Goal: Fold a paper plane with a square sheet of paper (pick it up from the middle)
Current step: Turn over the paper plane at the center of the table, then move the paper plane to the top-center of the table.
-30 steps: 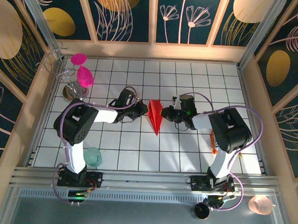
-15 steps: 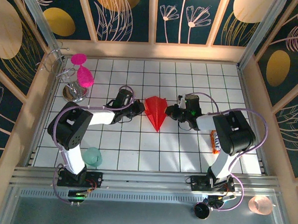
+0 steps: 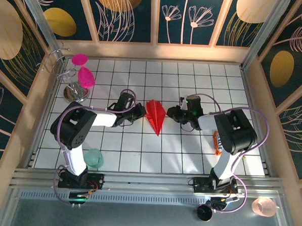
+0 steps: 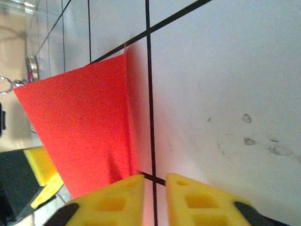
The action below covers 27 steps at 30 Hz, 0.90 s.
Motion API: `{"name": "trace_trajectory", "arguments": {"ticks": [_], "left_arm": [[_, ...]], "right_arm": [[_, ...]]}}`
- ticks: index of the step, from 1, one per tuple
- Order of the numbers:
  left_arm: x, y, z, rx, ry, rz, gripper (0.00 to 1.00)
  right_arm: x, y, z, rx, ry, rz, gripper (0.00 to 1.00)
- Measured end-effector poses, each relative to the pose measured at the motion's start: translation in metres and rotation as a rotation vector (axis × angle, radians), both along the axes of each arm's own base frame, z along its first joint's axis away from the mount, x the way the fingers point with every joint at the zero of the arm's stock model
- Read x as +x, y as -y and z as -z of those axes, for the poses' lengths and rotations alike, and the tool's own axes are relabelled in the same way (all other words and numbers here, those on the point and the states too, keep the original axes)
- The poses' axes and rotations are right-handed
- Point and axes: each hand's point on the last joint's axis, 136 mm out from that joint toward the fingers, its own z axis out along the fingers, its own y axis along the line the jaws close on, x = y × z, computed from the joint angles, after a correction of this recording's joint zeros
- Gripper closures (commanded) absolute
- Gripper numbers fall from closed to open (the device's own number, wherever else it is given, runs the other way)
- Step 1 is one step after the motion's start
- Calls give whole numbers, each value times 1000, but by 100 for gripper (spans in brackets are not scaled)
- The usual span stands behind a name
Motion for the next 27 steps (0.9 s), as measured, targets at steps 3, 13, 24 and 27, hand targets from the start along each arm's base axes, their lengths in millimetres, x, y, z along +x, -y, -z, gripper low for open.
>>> {"name": "trace_trajectory", "arguments": {"ticks": [3, 13, 24, 27], "left_arm": [[0, 2, -2, -11, 0, 6, 100], [-3, 5, -4, -39, -19, 14, 100], [-5, 7, -4, -47, -24, 24, 100], [-5, 7, -4, -47, -24, 23, 100]], "right_arm": [[-3, 5, -8, -34, 8, 7, 65], [-28, -21, -41, -141, 71, -44, 61], [-43, -47, -6, -243, -20, -104, 60], [-44, -47, -4, -249, -30, -106, 59]]}}
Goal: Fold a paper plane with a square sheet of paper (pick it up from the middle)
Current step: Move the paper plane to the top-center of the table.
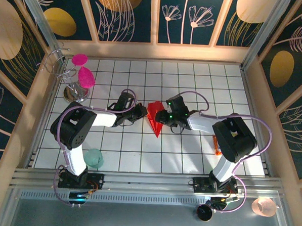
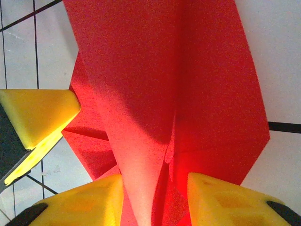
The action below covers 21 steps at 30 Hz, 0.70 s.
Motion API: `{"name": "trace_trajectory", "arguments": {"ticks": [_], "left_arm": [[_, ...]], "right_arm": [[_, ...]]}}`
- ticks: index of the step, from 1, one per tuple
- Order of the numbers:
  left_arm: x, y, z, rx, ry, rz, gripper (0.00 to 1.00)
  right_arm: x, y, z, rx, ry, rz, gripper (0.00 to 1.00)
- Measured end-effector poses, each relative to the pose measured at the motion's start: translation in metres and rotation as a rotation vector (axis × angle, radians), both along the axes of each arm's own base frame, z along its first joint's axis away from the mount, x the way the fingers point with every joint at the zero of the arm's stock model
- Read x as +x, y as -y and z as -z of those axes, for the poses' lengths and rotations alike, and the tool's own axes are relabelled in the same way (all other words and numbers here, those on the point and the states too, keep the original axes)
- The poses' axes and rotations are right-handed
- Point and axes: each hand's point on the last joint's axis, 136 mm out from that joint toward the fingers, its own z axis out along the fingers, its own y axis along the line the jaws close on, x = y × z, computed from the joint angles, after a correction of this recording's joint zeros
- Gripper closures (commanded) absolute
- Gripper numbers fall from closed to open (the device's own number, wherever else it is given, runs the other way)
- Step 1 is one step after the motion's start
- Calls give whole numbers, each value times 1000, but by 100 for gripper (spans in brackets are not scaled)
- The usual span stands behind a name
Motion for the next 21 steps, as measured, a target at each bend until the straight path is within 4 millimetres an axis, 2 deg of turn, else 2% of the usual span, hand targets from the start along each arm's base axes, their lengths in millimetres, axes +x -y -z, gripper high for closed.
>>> {"name": "trace_trajectory", "arguments": {"ticks": [10, 17, 21], "left_arm": [[0, 0, 0, -3, -4, -4, 100], [1, 1, -1, -4, -2, -3, 100], [2, 2, -3, -9, 2, -1, 100]], "right_arm": [[-12, -16, -2, -9, -7, -49, 58], [-21, -17, 4, -68, -18, -55, 57], [-20, -21, 9, -109, -17, -58, 55]]}}
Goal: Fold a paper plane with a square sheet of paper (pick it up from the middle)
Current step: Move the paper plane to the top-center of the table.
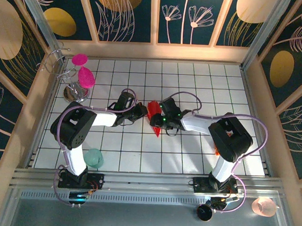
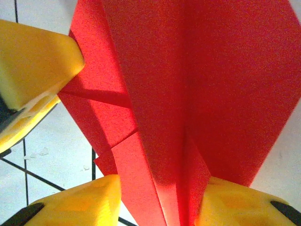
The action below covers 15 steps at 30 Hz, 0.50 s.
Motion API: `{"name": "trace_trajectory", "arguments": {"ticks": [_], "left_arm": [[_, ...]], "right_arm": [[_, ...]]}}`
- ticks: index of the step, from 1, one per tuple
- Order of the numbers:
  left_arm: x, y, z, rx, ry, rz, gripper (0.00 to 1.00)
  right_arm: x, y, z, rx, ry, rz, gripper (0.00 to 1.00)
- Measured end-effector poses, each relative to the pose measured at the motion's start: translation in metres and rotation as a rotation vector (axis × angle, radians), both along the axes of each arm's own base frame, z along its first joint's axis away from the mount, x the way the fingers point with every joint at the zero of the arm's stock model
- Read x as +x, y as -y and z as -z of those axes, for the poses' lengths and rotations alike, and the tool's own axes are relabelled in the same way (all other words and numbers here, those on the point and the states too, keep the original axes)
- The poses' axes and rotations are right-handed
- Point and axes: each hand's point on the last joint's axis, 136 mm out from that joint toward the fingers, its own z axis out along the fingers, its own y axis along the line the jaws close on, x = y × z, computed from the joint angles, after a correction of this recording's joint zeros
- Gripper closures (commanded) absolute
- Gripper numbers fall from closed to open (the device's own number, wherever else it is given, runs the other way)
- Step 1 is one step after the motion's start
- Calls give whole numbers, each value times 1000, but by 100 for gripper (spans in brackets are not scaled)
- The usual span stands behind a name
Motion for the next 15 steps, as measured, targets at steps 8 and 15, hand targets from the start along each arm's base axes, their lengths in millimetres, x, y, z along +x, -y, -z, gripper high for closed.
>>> {"name": "trace_trajectory", "arguments": {"ticks": [8, 15], "left_arm": [[0, 1, -1, -6, -1, 7, 100], [-1, 3, -2, -14, -3, 16, 100]], "right_arm": [[7, 0, 2, -35, 21, -4, 48], [7, -3, -1, -22, 36, -30, 40]]}}
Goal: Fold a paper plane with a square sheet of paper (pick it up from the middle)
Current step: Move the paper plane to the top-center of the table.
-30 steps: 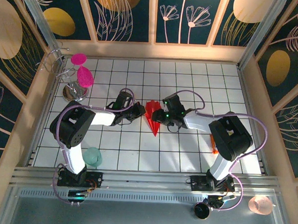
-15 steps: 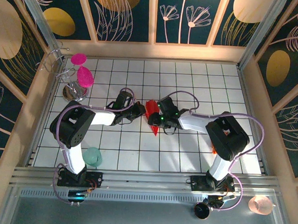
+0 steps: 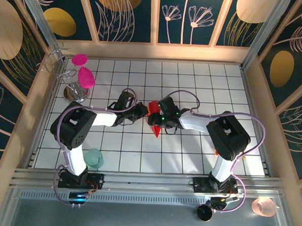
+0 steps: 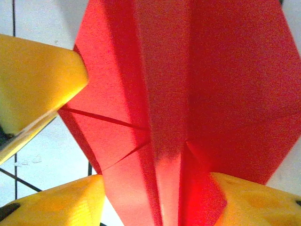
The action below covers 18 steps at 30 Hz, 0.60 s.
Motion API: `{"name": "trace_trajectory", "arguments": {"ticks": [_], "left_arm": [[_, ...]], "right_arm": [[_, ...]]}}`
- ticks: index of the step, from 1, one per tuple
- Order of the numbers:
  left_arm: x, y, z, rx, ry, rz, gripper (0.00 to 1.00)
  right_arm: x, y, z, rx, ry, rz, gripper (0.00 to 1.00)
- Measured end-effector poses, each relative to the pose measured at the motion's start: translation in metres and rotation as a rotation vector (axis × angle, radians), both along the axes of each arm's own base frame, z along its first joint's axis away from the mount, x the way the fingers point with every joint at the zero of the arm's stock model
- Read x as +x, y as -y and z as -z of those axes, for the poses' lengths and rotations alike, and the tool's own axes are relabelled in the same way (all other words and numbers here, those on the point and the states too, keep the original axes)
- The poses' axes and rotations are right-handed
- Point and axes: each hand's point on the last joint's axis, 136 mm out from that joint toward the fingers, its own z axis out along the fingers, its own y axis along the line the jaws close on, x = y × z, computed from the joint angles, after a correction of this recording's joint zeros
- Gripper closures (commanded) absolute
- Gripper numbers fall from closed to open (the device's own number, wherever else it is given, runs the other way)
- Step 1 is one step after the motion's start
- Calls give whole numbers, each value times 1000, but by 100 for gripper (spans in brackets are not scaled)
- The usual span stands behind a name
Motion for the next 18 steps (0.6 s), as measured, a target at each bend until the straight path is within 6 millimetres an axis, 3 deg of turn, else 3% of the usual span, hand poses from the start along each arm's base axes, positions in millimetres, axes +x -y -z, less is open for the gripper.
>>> {"name": "trace_trajectory", "arguments": {"ticks": [8, 18], "left_arm": [[0, 0, 0, -1, 0, 1, 100], [0, 0, 0, -1, 0, 1, 100]], "right_arm": [[1, -6, -4, 30, 12, -12, 42], [7, -2, -11, 20, 44, 12, 64]]}}
